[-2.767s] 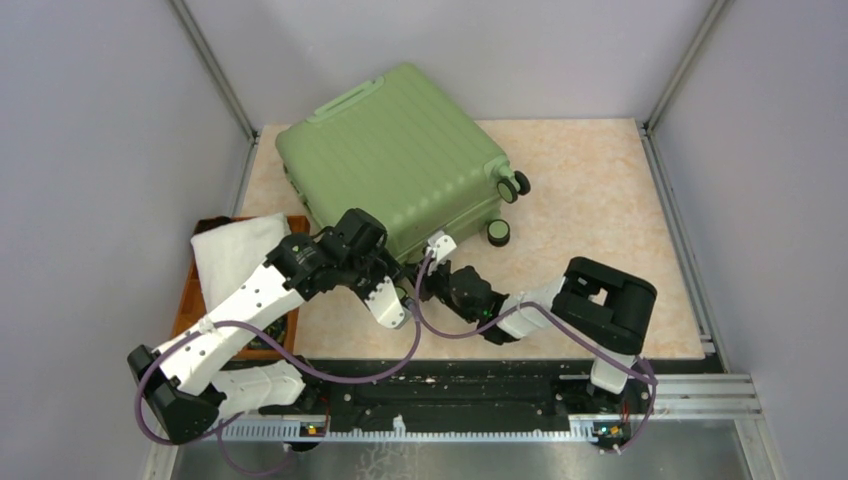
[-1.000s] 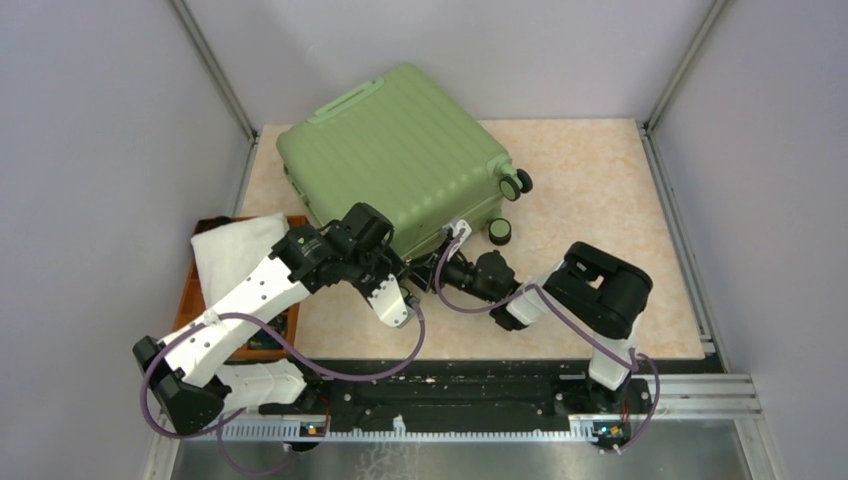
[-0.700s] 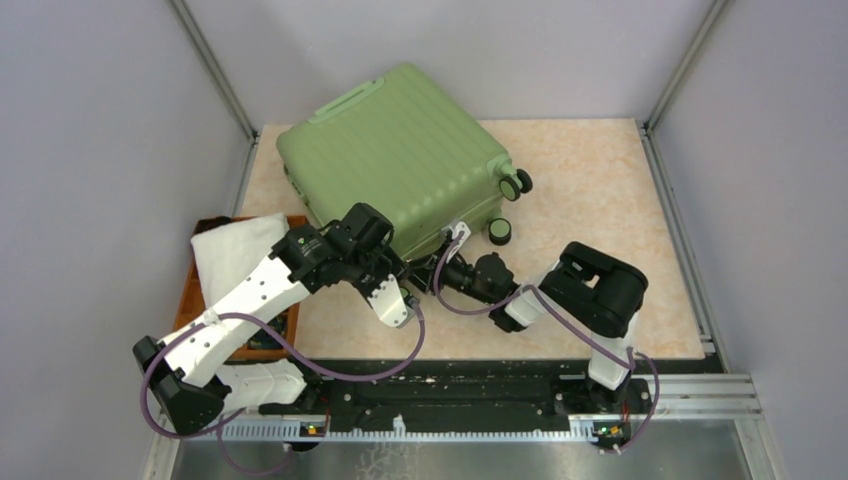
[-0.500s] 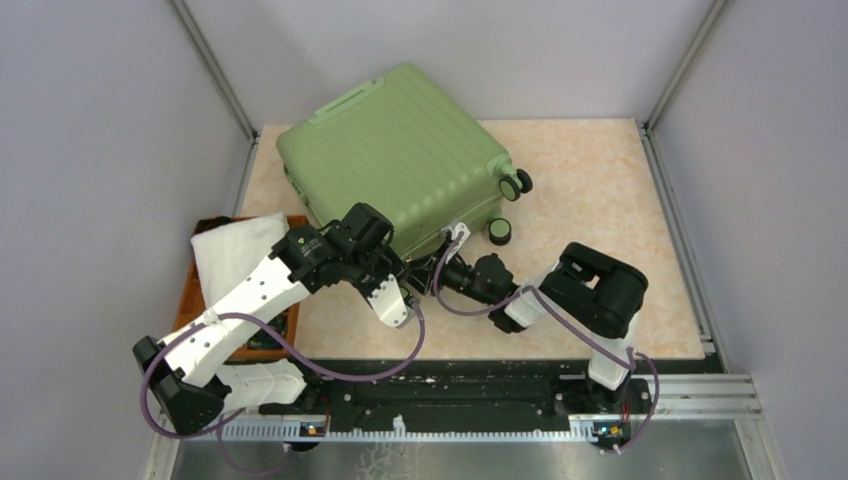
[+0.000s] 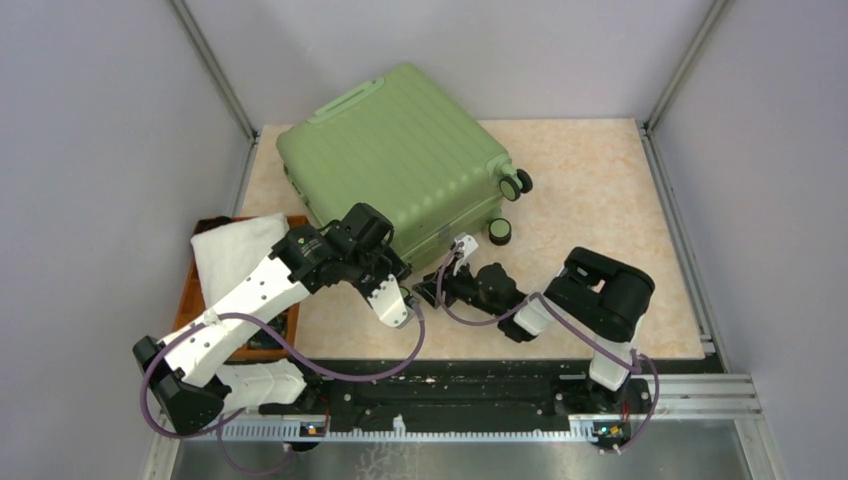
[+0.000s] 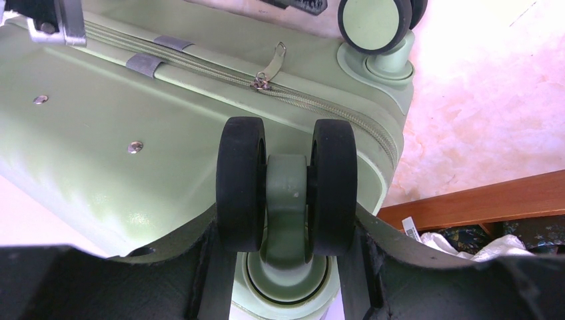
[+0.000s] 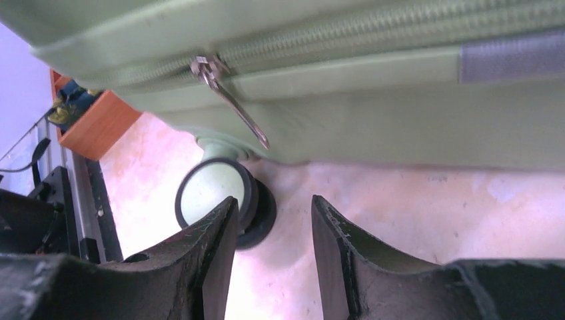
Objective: Pack the luggage
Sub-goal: Zip the luggage at the center of the board.
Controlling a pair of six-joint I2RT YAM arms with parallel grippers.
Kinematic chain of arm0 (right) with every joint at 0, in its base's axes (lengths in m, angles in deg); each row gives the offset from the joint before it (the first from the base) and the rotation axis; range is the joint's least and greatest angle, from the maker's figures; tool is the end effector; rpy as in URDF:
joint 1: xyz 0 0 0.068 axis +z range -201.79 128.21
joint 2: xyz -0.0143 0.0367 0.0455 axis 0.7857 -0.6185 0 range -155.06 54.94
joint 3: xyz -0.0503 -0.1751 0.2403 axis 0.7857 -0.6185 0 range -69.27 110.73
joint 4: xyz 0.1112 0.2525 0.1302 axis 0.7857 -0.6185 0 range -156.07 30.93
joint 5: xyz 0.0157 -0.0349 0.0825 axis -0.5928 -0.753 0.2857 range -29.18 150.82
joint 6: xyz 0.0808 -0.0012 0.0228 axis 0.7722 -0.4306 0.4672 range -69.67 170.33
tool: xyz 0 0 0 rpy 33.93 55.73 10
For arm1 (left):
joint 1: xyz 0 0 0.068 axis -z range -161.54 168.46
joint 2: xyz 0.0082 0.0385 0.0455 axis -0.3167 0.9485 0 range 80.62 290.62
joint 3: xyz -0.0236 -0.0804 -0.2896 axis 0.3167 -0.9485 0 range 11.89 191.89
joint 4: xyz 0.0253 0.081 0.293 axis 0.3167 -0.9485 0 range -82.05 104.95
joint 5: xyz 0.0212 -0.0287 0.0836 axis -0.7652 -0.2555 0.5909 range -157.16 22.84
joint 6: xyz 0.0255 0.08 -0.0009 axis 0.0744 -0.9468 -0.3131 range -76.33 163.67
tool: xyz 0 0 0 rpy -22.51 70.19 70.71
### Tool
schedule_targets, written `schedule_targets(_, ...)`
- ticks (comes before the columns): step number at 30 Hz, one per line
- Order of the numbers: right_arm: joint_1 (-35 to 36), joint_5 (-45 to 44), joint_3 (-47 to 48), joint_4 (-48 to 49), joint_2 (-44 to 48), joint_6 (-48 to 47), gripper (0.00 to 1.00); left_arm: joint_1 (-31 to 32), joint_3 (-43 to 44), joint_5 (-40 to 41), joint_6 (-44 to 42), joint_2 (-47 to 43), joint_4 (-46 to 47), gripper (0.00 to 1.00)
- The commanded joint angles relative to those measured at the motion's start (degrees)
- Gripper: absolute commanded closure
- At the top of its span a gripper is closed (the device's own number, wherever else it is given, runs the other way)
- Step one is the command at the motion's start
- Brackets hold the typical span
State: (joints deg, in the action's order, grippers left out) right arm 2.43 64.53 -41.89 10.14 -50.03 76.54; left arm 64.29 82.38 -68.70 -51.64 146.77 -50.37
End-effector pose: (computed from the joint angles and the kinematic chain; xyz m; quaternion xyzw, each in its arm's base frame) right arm 0.2082 0.2971 0.1043 -0.2036 0.7289 0.4404 0.4830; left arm 0.1788 -0.1868 0.3349 0.9140 0.3189 0.0931 0.2329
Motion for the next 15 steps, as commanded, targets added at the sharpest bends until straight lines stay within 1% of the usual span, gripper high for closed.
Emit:
schedule_targets(1, 0.10, 0.53, 4.40, 1.44, 2.43, -2.57, 0.55, 1.01, 3.86, -0.59, -3.66, -3.04, 10.68, 0.94)
schedule_targets(6, 0.06, 0.52, 7.06, -0.43, 3.21, -3.97, 0.51, 1.02, 3.77, -0.38, -3.48, -3.18, 10.39, 0.95)
schedule_targets(9, 0.10, -0.37, 8.36, -0.54, 3.00, -4.00, 0.53, 1.02, 3.57, -0.63, -3.42, -3.27, 10.39, 0.95)
schedule_targets(13, 0.10, -0.14, 9.67, -0.34, 2.38, -3.26, 0.64, 1.03, 3.42, -0.40, -3.39, -3.26, 10.46, 0.95)
schedule_targets(15, 0.16, 0.54, 10.08, 0.04, 1.86, -2.58, 0.72, 1.02, 3.34, -0.39, -3.31, -3.34, 10.55, 0.95)
